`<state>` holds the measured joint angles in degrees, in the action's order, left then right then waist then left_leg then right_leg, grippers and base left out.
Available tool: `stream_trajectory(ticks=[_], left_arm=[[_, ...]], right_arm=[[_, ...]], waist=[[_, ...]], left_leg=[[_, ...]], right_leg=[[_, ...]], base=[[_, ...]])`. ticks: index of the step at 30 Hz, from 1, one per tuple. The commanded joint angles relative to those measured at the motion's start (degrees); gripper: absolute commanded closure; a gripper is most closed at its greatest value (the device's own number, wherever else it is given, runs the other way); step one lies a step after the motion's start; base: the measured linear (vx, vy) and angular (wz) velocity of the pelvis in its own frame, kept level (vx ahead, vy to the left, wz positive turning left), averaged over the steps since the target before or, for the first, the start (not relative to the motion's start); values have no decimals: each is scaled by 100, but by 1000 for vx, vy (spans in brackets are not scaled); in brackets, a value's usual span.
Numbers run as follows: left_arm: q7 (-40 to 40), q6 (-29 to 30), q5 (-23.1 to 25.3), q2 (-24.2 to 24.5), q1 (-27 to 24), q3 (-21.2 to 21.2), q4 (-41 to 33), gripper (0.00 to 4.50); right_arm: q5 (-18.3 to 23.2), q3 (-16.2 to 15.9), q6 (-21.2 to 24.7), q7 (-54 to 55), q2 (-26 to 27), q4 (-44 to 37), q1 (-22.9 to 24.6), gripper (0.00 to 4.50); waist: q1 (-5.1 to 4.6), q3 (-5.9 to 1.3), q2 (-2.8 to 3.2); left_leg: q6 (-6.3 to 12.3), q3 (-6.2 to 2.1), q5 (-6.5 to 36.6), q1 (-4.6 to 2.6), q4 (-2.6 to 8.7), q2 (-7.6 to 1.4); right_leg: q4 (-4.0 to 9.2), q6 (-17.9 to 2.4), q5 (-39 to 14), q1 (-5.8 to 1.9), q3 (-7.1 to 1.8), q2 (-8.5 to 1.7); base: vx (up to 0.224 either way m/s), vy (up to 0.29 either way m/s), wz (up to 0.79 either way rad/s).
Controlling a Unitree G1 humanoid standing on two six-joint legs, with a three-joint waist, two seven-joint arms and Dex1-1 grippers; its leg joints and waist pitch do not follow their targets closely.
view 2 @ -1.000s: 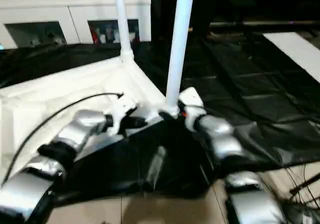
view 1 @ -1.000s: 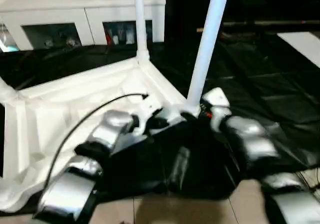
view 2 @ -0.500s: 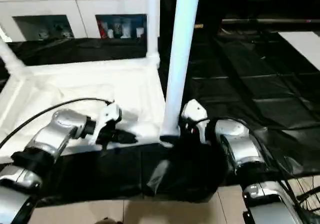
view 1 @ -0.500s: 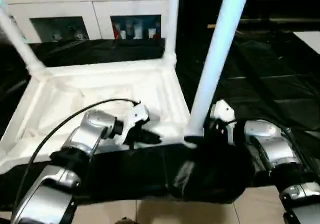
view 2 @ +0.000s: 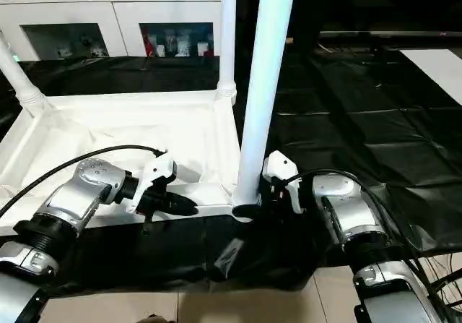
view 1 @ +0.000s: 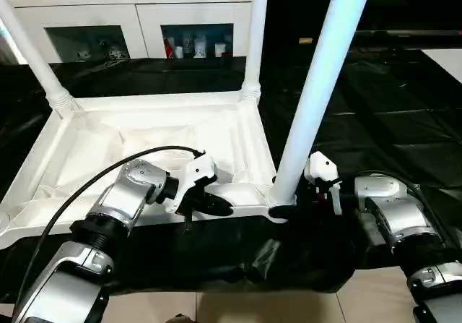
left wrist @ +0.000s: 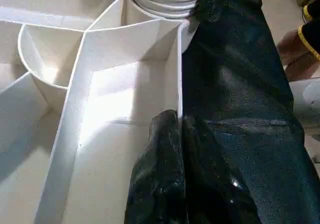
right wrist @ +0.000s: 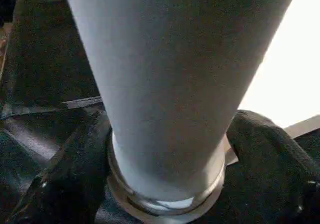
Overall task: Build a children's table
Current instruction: Rotate leg to tighten
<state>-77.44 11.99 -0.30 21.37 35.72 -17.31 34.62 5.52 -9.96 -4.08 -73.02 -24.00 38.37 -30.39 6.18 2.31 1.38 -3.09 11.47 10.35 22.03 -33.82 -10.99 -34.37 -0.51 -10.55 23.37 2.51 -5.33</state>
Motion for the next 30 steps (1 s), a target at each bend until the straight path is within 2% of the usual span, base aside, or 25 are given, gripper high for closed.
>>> stream_trajectory(ticks=[1,8,14,18,19,20,21,22,24,26,27,29,30], left_arm=[[-181,78,68,33,-113,-195,16,450],[-159,118,50,50,-100,-216,-11,450],[-133,124,54,45,-82,-207,3,450],[164,67,29,-77,-68,-86,92,450],[606,-23,45,-274,-9,44,297,450],[815,-48,67,-358,21,90,390,450],[1129,-81,106,-490,70,147,538,450],[1259,-92,124,-549,92,165,603,450],[1704,-89,176,-732,189,237,843,450],[2160,-82,217,-894,295,328,1084,450],[2476,-70,233,-998,372,399,1231,450],[2674,-84,246,-1067,425,452,1343,450],[3206,-146,286,-1248,576,566,1630,450]], right_arm=[[18,6,73,44,-56,-5,-82,117],[-6,8,93,27,-62,34,-83,173],[11,42,142,97,6,47,-59,180],[77,201,242,498,200,157,-58,180],[115,403,336,1188,502,386,-101,180],[130,468,385,1438,624,465,-112,180],[145,545,451,1800,818,561,-116,180],[141,561,461,1949,907,589,-110,180],[184,639,546,2374,1212,652,-116,180],[247,763,609,2879,1535,742,-179,180],[312,867,694,3223,1738,854,-261,180],[333,949,743,3457,1871,940,-322,180],[345,1176,741,4287,2224,1265,-534,180]], waist=[[-17,-336,-50],[-20,-346,-45],[-19,-352,-44],[-35,-338,-39],[-50,-332,-44],[-63,-314,-38],[-90,-317,-47],[-128,-305,-39],[-144,-301,-34],[-171,-280,-13],[-181,-280,-16],[-200,-267,-21],[-219,-262,-4]], left_leg=[[494,-83,1078,-118,404,-242],[489,-83,1028,-121,395,-239],[516,-83,980,-118,385,-235],[472,-85,1061,-116,395,-235],[413,-87,1144,-120,404,-234],[367,-90,1206,-115,418,-227],[249,-108,1381,-126,439,-219],[155,-116,1537,-142,457,-214],[97,-132,1632,-136,477,-212],[43,-126,1793,-165,492,-213],[-15,-146,1946,-177,504,-200],[-65,-146,2050,-193,515,-193],[-115,-159,2123,-197,524,-194]], right_leg=[[328,-1471,-707,-266,-155,-282],[318,-1481,-624,-269,-154,-278],[305,-1508,-543,-275,-150,-275],[323,-1494,-691,-265,-152,-280],[337,-1473,-826,-258,-157,-286],[352,-1448,-950,-249,-159,-287],[379,-1378,-1238,-259,-155,-301],[407,-1306,-1480,-237,-160,-297],[427,-1189,-1662,-252,-163,-301],[461,-1139,-1797,-210,-175,-296],[476,-1076,-2023,-224,-164,-304],[500,-1015,-2158,-197,-176,-297],[506,-992,-2257,-184,-179,-308]], base=[[0,0,0],[0,0,0],[0,0,0],[0,0,0],[0,0,0],[0,0,0],[0,0,0],[0,0,0],[0,0,0],[0,0,0],[0,0,0],[0,0,0],[0,0,0]])
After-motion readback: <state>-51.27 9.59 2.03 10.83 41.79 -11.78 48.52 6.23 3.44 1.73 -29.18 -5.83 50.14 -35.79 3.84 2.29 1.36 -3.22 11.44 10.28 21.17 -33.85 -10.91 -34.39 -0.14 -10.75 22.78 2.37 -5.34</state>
